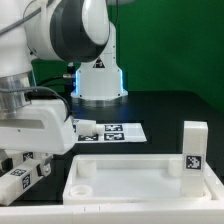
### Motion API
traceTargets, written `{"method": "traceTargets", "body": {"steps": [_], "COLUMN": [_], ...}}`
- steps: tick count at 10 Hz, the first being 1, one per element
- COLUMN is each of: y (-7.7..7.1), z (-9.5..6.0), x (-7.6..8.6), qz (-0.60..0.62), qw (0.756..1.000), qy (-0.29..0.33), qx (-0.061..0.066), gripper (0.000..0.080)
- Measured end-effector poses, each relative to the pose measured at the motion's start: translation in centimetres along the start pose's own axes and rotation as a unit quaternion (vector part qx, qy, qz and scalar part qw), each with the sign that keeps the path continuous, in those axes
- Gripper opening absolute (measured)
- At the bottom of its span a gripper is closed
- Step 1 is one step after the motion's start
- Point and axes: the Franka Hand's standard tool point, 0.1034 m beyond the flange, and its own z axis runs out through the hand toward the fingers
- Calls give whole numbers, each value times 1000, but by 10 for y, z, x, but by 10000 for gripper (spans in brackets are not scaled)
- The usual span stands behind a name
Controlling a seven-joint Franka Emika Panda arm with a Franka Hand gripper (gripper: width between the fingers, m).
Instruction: Assemble desk
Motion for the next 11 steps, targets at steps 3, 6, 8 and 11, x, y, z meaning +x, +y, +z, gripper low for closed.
{"method": "traceTargets", "body": {"steps": [3,6,8,11], "y": [0,0,-2,-27], "z": [2,2,-6,-38], "x": [0,0,-2,-44], "qz": [0,0,3,46], "qw": [1000,1000,1000,999], "qy": [2,2,0,-7], "qx": [-1,-1,4,19], "gripper": [458,283,283,283]}}
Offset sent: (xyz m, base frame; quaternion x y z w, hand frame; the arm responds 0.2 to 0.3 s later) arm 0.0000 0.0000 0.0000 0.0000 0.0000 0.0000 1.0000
